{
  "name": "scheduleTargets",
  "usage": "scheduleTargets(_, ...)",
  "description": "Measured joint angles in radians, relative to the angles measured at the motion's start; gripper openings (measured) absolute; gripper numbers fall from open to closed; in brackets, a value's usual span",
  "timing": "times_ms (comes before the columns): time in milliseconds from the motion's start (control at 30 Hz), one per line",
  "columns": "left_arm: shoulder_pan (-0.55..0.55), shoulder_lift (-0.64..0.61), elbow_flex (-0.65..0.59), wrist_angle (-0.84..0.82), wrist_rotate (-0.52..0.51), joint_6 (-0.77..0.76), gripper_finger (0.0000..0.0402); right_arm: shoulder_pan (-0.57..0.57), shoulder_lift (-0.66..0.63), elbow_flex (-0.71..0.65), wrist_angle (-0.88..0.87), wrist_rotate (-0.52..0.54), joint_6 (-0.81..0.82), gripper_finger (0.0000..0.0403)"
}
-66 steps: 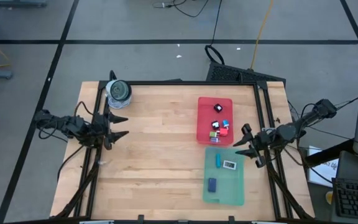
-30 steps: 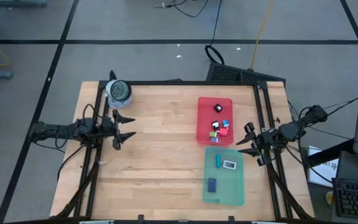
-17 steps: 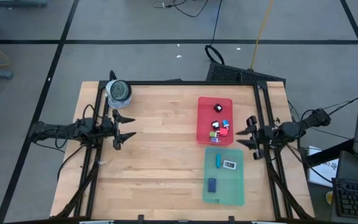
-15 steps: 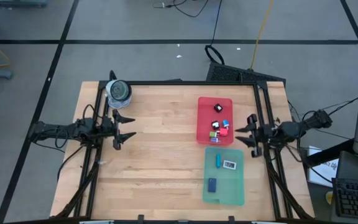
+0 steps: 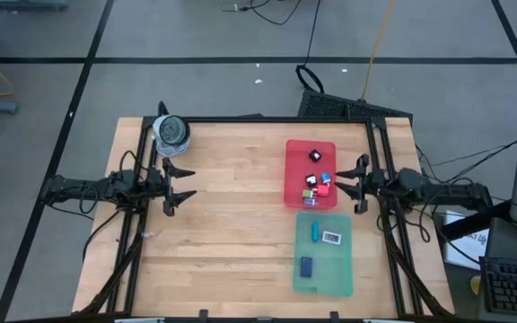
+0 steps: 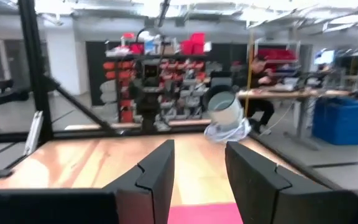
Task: Pick & Place Office items
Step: Return to Home Position
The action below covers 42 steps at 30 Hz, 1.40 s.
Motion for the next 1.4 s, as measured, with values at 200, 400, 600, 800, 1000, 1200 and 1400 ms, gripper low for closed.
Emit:
scheduleTargets(200, 0.0, 0.0, 0.0, 0.0, 0.0, 0.0, 0.0308, -0.114, 0.0, 0.0, -0.047, -0.238, 0.03, 0.0135)
scheduleTargets(400, 0.0, 0.0, 0.0, 0.0, 0.0, 0.0, 0.0308, -0.149, 0.0, -0.018, -0.064, -0.243, 0.033, 0.0133)
scheduleTargets(600, 0.0, 0.0, 0.0, 0.001, 0.0, 0.0, 0.0308, -0.148, 0.001, -0.026, -0.1, -0.106, 0.027, 0.0135)
scheduleTargets(800, 0.001, 0.0, 0.0, 0.001, -0.001, -0.005, 0.0308, -0.148, 0.004, -0.026, -0.092, -0.033, 0.027, 0.0136)
scheduleTargets(1000, 0.0, 0.0, 0.0, 0.001, 0.0, -0.007, 0.0308, -0.148, 0.004, -0.026, -0.093, -0.033, 0.027, 0.0134)
scheduleTargets(1200, 0.0, 0.0, 0.0, 0.001, 0.0, -0.007, 0.0308, -0.148, 0.004, -0.026, -0.093, -0.033, 0.027, 0.0131)
scheduleTargets(1400, 0.0, 0.0, 0.0, 0.001, 0.0, -0.007, 0.0308, -0.148, 0.004, -0.026, -0.093, -0.033, 0.027, 0.0132)
